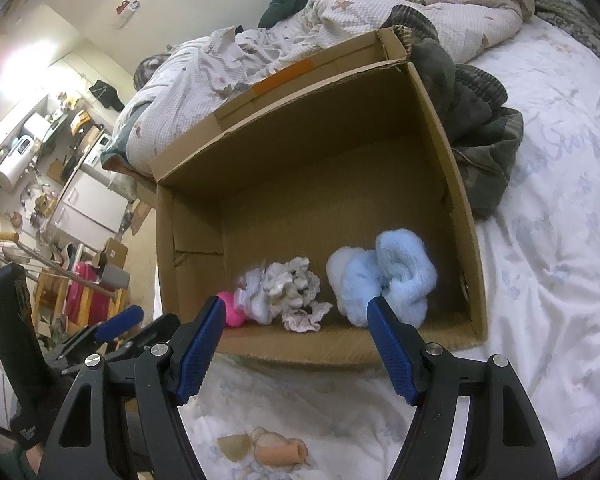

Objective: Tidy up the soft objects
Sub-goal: 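Withdraw both grippers from the box toward the beige items on the sheet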

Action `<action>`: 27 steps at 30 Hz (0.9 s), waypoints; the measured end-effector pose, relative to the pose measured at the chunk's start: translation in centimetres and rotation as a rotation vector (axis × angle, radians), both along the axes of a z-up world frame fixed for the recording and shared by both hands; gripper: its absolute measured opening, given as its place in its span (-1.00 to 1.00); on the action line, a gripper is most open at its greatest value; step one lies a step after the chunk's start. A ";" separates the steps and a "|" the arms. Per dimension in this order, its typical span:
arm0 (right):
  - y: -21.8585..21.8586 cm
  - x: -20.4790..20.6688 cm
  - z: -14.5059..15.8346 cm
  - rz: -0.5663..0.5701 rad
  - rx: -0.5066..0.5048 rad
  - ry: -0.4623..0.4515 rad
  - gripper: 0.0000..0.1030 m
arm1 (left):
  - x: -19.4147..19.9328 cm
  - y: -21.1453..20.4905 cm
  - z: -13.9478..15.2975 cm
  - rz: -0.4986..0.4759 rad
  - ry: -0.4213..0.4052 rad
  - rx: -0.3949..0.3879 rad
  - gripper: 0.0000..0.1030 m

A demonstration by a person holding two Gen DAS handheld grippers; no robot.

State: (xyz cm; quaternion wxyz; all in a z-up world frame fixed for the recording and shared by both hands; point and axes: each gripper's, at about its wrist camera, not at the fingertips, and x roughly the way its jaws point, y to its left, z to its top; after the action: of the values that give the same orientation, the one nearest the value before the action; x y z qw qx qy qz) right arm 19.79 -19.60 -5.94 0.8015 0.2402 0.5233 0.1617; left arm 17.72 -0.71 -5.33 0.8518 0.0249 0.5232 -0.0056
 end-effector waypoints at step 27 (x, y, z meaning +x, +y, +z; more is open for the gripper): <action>1.8 -6.1 -0.4 0.082 -0.049 0.088 0.50 | -7.5 2.2 -1.3 0.017 0.077 -0.016 0.33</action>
State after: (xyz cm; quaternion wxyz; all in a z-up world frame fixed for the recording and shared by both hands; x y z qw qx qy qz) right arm 13.68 -17.79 -6.38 0.7761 0.2057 0.5711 0.1707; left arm 10.22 1.54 -6.68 0.8313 0.0136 0.5557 -0.0035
